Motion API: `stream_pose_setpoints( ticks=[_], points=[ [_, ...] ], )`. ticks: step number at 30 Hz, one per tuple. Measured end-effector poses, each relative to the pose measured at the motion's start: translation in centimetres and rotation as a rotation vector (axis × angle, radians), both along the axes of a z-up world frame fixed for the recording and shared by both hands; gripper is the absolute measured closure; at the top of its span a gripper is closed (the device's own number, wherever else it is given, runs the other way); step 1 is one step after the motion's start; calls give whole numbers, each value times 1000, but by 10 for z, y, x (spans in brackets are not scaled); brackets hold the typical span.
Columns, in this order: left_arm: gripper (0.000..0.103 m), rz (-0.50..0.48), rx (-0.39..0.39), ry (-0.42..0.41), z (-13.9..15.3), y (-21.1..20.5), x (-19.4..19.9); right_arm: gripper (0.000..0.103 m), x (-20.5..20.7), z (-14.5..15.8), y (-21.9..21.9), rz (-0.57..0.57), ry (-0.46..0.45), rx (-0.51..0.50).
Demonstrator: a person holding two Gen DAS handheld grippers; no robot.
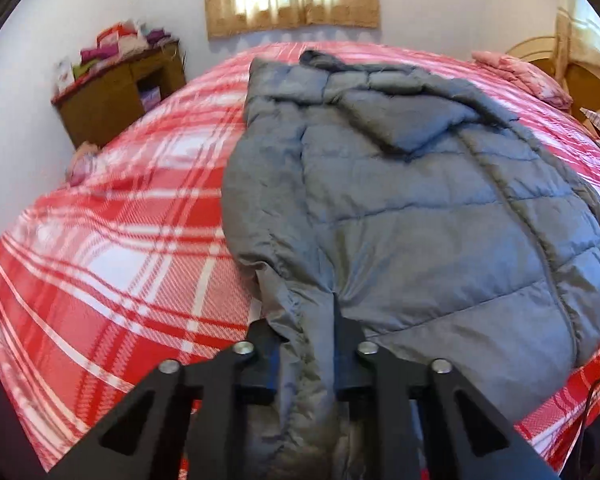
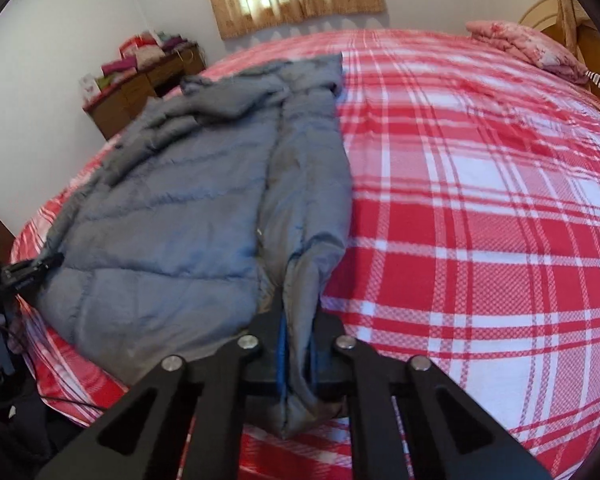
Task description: Fold large clothes
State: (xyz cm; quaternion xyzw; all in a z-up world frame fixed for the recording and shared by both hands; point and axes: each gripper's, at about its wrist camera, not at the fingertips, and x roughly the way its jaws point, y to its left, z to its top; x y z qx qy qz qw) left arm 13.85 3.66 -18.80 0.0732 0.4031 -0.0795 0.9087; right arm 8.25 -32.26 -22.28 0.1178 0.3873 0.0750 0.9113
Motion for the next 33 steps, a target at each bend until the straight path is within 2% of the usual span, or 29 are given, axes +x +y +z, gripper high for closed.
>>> stream_pose_setpoints(
  ticks=[4,8,13,17,19,21,23,26,29,31,32,33],
  points=[
    [92,-31,-47,-96,38,5,-16,95,-17,38,-4,-4,-124,31],
    [94,-69,-106,-227,97,12,-45,95,-38,82,1,7,-241,15],
    [94,-88,-156,-343,160,25,-78,95,-67,130,2,3,-378,4],
    [94,-70,-150,-404,185,35,-91,95,-80,157,-8,-20,-458,29],
    [94,-63,-138,-398,182,34,-75,95,-68,158,-12,-35,-455,36],
    [94,-52,-101,-381,171,28,-49,95,-31,152,-20,-48,-419,91],
    [94,-45,-26,-377,155,16,-5,95,13,144,-26,-73,-388,114],
    [93,-19,56,-406,138,2,45,95,73,137,-26,-112,-357,105],
    [90,7,79,-385,127,-3,98,95,122,131,-23,-139,-323,81],
    [84,31,95,-380,121,-6,124,95,148,124,-22,-154,-302,52],
    [75,48,107,-382,119,-6,135,95,166,117,-22,-160,-282,37],
    [56,64,116,-386,117,-7,143,95,174,114,-23,-167,-271,31]
  ],
)
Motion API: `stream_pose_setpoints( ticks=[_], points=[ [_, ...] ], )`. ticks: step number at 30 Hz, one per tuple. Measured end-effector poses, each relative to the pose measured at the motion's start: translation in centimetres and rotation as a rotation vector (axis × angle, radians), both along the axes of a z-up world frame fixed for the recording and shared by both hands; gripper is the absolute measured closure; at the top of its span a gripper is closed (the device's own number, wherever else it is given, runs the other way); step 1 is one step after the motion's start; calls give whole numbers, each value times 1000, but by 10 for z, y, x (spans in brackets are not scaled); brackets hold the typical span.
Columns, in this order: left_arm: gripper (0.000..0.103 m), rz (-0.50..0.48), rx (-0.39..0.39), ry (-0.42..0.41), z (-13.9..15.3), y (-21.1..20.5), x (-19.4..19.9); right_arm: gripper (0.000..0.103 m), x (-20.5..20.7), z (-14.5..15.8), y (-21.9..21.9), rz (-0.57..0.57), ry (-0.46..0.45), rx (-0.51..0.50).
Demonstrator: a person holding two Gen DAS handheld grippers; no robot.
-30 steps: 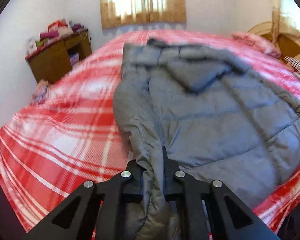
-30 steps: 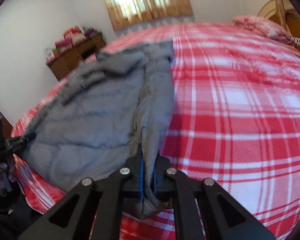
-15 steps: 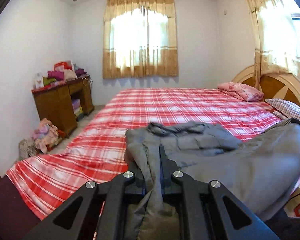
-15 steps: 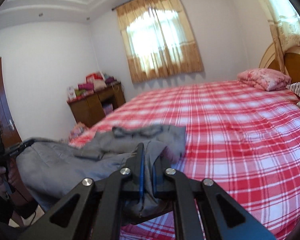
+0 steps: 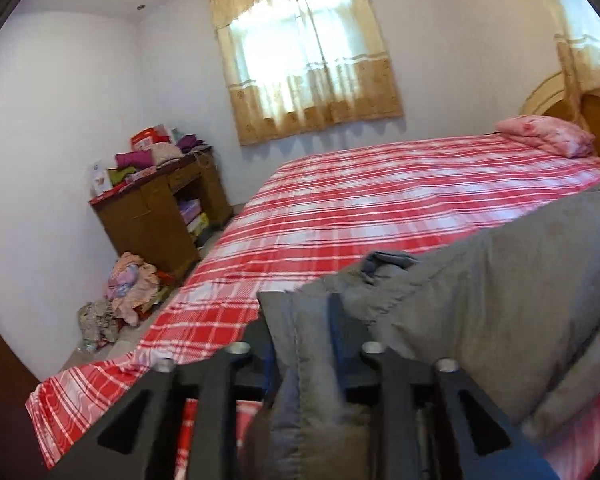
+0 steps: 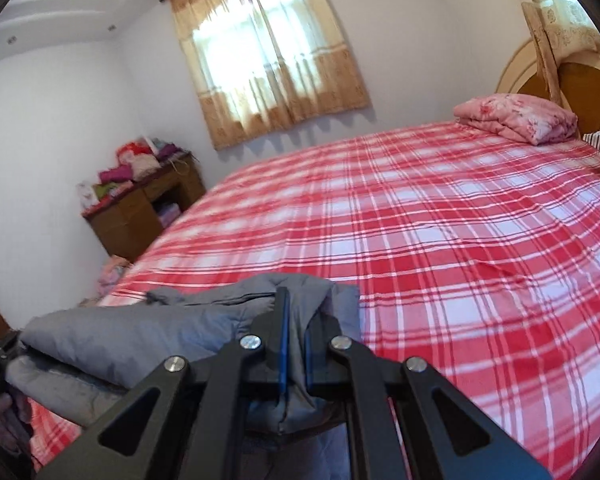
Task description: Fold large clothes
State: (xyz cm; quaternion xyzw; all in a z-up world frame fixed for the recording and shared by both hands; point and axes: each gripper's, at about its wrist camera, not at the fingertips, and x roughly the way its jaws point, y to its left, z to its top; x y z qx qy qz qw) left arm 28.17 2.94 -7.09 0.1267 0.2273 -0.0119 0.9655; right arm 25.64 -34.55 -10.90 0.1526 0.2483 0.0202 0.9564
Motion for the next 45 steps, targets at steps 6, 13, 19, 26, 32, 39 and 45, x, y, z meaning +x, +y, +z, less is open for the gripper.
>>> stream_pose_setpoints(
  ticks=[6,13,19,26,32,39,45],
  points=[
    [2,202,-28,-129,0,27,37,95,53,-31,-9,-35,83,-17],
    [2,284,-34,-162,0,-2,58,35,118,-47,-12,-97,185,-12],
    [2,223,49,-126,-8,-71,72,30,96,-13,34,-97,115,-127],
    [2,229,95,-47,-29,-114,110,55,97,-14,134,131,112,-288],
    [2,277,92,87,-86,-110,149,57,131,-73,154,201,206,-349],
    [2,286,62,135,-119,-110,163,55,131,-92,148,200,190,-313],
    [2,279,48,175,-125,-107,170,55,133,-94,148,200,198,-291]
  ],
)
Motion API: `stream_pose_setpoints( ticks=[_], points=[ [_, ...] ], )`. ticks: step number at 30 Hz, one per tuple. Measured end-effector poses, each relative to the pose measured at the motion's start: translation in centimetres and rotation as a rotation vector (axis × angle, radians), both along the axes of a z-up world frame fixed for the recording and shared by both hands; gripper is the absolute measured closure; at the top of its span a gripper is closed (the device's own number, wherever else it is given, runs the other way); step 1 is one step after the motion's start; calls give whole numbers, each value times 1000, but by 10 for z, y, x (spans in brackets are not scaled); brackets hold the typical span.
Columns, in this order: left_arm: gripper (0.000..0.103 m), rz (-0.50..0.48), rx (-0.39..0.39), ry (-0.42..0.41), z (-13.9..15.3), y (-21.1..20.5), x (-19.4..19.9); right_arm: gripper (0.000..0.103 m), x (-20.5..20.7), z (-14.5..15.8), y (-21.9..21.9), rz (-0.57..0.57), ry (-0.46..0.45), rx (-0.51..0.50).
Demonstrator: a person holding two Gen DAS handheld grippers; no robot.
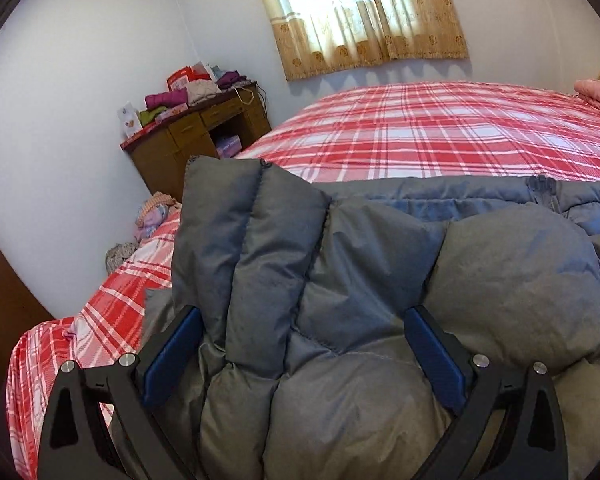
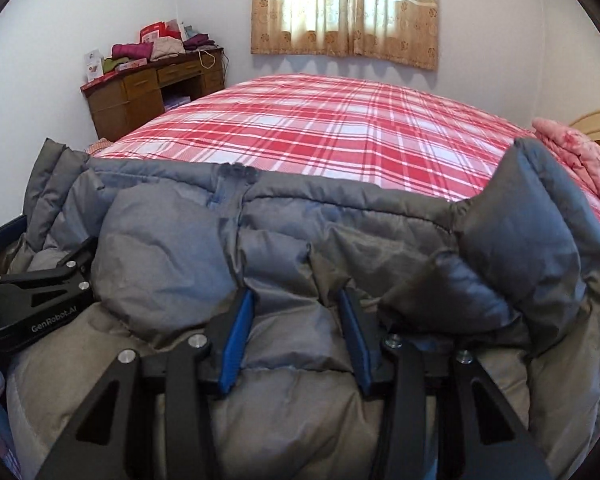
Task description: Fold large clothes
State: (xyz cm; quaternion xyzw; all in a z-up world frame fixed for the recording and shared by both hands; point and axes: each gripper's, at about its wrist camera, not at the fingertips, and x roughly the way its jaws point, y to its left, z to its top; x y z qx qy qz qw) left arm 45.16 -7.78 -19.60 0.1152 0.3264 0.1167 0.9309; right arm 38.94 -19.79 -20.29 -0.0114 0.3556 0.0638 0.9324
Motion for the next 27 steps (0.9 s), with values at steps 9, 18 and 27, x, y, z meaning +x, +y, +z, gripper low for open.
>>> stream_pose_setpoints(
  ticks=[9,18,27],
  points=[
    [1,4,6,51,-6,1,5,54,5,-2,5,-5,22,-12],
    [1,4,5,77,-8,2,8,53,17,-6,9,-2,56,-41],
    [1,4,8,91,-10,4,10,53,20,-12,15,-3,81,-77]
  ],
)
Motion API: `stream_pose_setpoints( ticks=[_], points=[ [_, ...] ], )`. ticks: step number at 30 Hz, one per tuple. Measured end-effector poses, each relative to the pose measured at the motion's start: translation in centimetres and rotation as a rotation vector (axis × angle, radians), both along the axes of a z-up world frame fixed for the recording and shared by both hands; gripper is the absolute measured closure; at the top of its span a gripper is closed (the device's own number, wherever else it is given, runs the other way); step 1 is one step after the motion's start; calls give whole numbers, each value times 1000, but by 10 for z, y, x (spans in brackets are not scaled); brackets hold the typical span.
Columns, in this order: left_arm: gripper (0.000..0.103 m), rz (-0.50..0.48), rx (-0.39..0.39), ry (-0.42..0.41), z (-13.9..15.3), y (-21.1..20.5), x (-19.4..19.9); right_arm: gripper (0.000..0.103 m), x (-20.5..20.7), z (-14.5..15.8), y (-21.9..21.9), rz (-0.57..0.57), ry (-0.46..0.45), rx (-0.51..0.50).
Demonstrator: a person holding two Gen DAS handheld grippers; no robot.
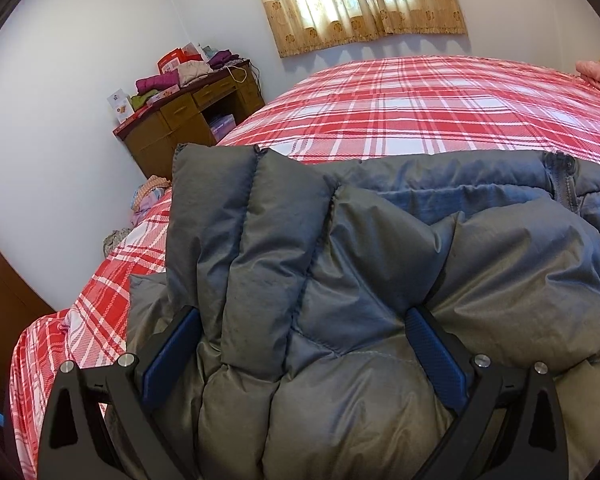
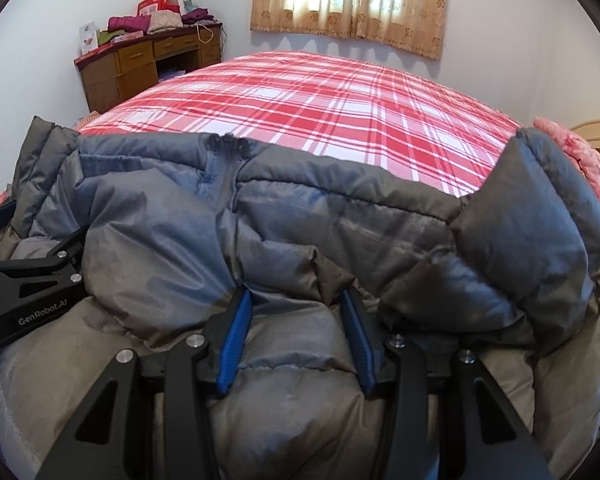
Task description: Fold large clothes
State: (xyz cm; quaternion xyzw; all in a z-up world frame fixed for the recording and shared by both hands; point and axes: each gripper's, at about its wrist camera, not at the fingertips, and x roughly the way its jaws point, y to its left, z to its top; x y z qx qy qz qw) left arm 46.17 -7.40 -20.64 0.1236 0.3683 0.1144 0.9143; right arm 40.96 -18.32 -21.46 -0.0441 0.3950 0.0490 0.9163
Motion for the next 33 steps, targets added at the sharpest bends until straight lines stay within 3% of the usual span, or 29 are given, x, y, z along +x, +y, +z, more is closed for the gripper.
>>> stream_pose_setpoints(
  ticks=[33],
  points=[
    [1,2,19,11,-2,-3,1,51,9,-6,4,2,28,-17]
  ],
)
